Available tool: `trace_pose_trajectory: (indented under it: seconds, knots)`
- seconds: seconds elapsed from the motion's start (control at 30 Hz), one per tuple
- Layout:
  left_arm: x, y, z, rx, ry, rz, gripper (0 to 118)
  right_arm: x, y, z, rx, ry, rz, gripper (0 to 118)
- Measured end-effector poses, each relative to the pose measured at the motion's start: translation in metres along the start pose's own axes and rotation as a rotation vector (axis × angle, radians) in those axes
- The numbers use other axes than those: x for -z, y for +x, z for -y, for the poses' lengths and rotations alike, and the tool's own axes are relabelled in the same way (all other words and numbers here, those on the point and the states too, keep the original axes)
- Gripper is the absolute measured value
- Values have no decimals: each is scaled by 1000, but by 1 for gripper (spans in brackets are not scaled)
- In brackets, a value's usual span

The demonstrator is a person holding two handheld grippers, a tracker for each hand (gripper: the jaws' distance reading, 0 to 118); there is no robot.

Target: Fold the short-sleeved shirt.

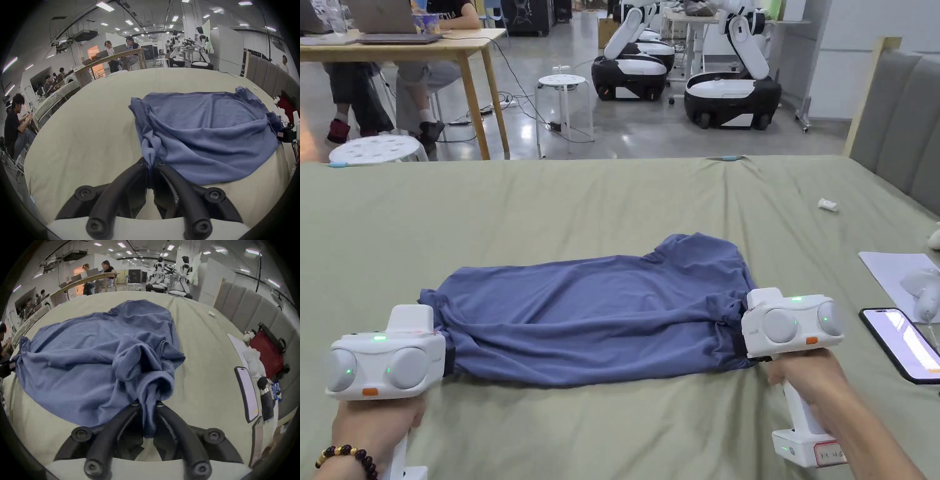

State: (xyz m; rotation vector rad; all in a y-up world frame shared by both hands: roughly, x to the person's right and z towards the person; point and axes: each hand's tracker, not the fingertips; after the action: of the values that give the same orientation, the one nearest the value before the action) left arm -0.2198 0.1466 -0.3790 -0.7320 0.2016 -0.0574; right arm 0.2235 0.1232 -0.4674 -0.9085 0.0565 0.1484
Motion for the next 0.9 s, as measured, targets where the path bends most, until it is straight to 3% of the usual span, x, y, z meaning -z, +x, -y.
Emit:
trace_pose_trajectory:
  seconds: [0.23,0.7,0.9]
  knots:
    - [-17,0,13,85,26,-40,5,-27,-7,18,-48,19,76,9]
    - [-101,-29,86,57,44,12,5,-123,-1,111,-33,83,96,9]
    - [-119,-22,123,84,19,23,5,-132,-3,148,-53,35,81,9]
